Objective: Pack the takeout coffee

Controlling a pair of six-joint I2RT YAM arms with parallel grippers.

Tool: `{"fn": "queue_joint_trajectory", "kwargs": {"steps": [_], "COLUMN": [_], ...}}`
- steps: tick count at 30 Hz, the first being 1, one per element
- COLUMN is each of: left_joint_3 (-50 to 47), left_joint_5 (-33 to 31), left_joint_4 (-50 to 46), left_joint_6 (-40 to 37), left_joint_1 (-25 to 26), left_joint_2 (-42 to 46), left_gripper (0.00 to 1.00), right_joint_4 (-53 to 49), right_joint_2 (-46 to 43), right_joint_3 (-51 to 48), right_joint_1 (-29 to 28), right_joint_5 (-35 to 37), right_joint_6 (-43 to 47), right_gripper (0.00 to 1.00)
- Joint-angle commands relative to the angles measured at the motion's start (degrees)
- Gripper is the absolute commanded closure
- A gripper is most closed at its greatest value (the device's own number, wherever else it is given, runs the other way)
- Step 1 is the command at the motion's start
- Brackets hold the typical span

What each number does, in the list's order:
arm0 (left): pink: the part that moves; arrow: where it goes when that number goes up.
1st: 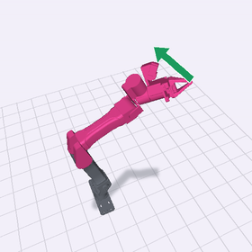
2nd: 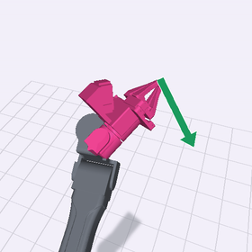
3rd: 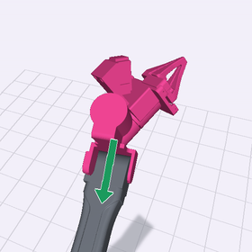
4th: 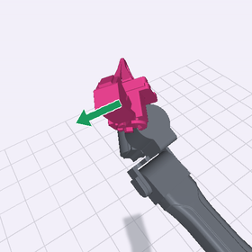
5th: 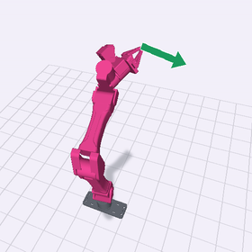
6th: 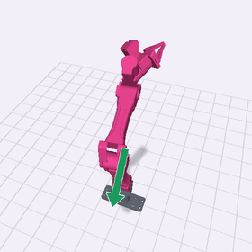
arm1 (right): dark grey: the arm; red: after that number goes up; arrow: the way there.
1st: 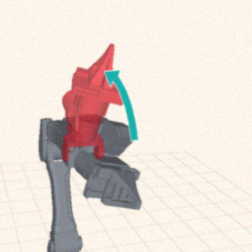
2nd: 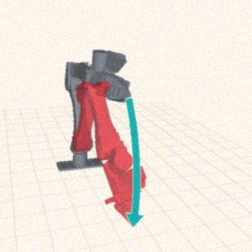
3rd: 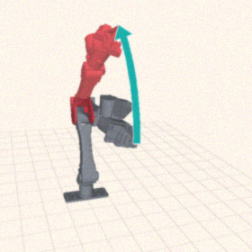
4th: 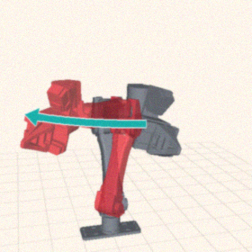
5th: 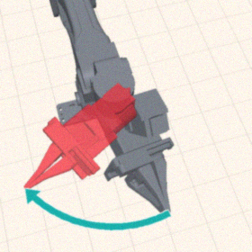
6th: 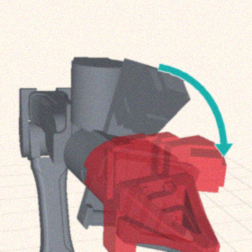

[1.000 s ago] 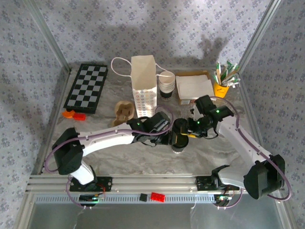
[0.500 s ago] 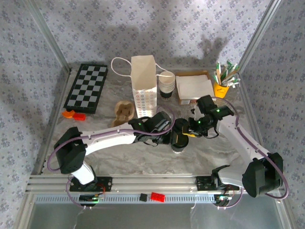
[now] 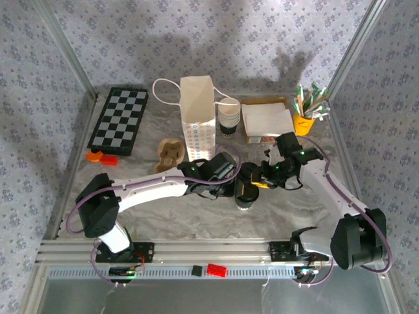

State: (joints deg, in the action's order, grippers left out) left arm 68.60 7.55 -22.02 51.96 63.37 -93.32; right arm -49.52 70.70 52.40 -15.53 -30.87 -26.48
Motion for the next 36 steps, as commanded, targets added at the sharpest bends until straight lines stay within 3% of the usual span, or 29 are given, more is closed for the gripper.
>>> {"fn": "queue_joint_trajectory", "kwargs": {"steps": [1, 9, 23, 36], "left_joint_3": [-0.11, 2.33, 2.29, 3.68], "left_joint_5": [-2.1, -2.1, -0.96, -1.58], "left_joint_4": [-4.52, -3.36, -2.15, -2.36], "left_joint_6": [-2.56, -6.37, -8.8, -9.5], "left_joint_1": [-0.42, -0.78, -1.83, -1.87], "left_joint_2": [-3.47, -4.3, -4.33, -4.44], "left_gripper": [0.69, 0.69, 0.7, 0.71], "right_joint_4": [-2.81, -5.55, -5.21, -3.65], "right_joint_2": [-0.81, -1.95, 3.36, 0.38], "right_joint_3": [0.23, 4.45, 4.56, -1.4], "right_joint_1": [-0.98, -2.77, -2.15, -0.73], "right_joint_5": [4.1, 6.85, 6.68, 6.32], "right_joint_6": [0.11, -0.91, 1.26, 0.72], "right_gripper": [0.73, 0.64, 0.66, 0.68]}}
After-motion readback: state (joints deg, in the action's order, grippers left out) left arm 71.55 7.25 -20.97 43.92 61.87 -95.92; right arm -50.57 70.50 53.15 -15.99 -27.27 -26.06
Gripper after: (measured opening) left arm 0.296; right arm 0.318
